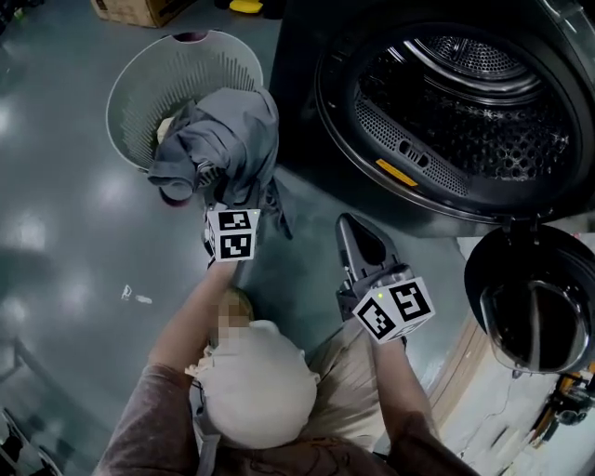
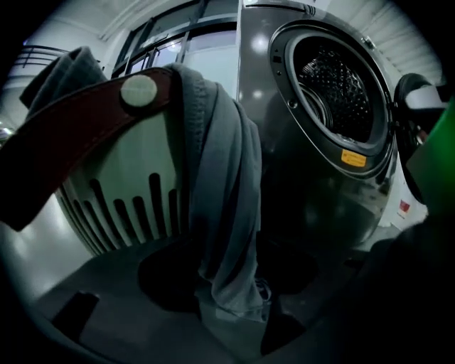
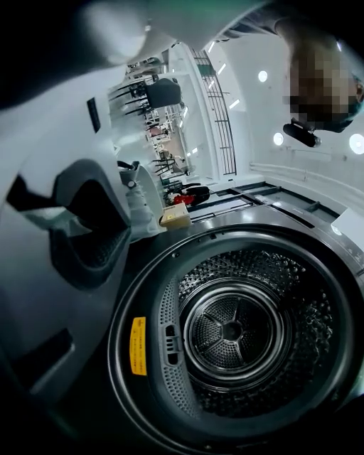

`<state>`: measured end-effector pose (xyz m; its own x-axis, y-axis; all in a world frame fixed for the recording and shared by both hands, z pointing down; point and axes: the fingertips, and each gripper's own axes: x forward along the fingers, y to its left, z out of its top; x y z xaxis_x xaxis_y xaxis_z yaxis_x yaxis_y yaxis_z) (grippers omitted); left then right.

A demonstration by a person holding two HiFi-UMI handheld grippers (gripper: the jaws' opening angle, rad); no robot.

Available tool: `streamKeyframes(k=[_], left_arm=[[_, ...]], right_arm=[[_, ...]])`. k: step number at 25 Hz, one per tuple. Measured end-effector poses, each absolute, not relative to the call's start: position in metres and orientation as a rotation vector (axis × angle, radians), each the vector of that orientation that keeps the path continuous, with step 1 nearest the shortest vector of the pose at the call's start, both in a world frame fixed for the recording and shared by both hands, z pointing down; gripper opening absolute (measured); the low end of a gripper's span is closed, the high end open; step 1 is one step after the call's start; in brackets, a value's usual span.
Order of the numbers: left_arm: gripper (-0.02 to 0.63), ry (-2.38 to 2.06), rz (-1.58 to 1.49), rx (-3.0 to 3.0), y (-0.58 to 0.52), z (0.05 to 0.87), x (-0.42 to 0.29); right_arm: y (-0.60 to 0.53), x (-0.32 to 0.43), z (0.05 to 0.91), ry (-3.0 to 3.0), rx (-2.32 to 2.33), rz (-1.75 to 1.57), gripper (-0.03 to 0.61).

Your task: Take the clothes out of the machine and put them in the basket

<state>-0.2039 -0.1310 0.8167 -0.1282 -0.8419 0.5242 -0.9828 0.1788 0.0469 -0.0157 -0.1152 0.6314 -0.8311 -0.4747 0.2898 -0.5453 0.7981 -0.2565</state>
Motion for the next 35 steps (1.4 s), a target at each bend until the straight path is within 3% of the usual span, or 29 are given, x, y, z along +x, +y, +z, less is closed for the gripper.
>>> streamKeyframes(k=[5,6,12,20,27,35], left_arm=[[0.054,-2.078,0.374,1.709,-0.135,0.810,-0.207],[0.040,-2.076,0.370,1.710,-0.135,0.810,-0.206],[0.028,-2.060,0.328,1.784,-0.137,0.786,-0.198],[0.028,-2.098,0.257,1.984,-0.143,0.678,-0.181],[0.028,-2.242,0.196,2.051,-0.157,0.569,-0.225],[0.028,-2.354,0.127,2.010,-0.166,0.500,-0.282]], right_arm=[[-0.118,-0.017,0.624,-2.788,0.812,0.482,-0.003],[-0.118,-0.017,0.624,-2.790,0.813,0.481,-0.003],[-0.116,-0.018,0.620,-2.811,0.806,0.470,-0.003],[-0.110,-0.014,0.601,-2.829,0.815,0.478,-0.003],[-0.113,-0.026,0.580,-2.871,0.811,0.501,-0.003],[-0.117,-0.057,0.561,-2.898,0.772,0.502,-0.003]])
